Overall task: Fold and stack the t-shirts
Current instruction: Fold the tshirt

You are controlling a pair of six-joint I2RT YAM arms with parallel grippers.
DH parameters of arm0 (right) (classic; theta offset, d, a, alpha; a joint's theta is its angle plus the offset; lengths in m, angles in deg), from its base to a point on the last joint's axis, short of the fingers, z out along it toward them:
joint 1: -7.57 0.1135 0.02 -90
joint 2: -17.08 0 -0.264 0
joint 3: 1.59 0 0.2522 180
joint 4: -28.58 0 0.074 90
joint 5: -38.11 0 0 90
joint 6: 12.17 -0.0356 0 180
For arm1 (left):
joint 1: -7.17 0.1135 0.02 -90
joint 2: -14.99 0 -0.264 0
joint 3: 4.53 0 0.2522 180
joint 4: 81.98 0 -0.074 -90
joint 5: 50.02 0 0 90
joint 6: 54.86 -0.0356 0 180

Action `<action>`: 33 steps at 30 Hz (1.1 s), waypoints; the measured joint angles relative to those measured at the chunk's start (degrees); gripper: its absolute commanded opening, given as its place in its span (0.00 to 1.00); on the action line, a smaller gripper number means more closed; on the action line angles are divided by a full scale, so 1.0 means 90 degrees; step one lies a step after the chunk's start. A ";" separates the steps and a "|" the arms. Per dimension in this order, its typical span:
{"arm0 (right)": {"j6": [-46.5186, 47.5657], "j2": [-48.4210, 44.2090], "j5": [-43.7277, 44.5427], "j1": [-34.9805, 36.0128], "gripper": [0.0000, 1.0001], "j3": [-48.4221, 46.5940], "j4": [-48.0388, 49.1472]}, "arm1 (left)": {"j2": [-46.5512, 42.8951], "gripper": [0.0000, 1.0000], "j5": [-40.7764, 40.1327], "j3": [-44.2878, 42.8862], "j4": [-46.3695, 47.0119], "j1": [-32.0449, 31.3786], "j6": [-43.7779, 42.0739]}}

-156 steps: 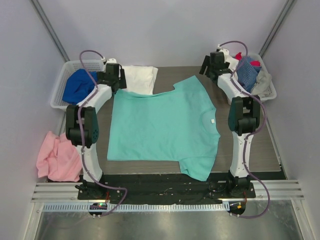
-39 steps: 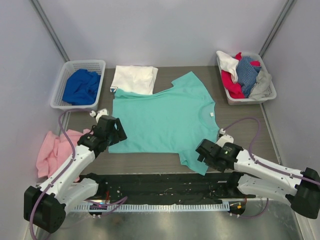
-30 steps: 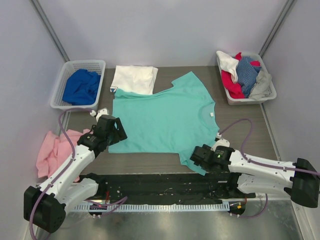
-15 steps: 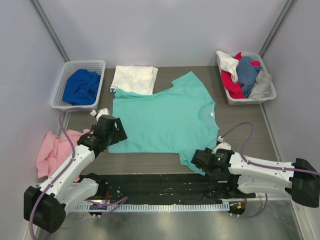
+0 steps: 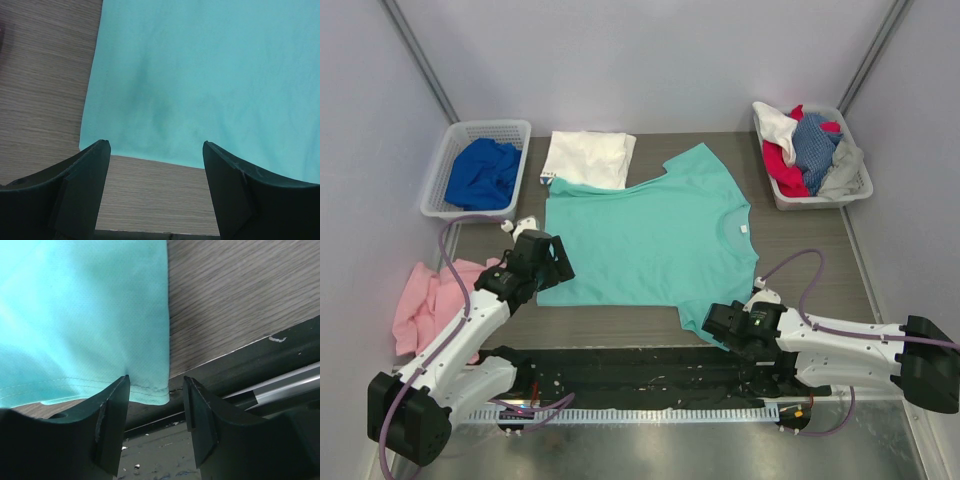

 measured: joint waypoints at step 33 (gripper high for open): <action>-0.0039 -0.0119 -0.0015 0.0012 0.01 0.0177 0.0226 | 0.0862 0.64 -0.0231 0.0712 0.0085 0.0000 0.0988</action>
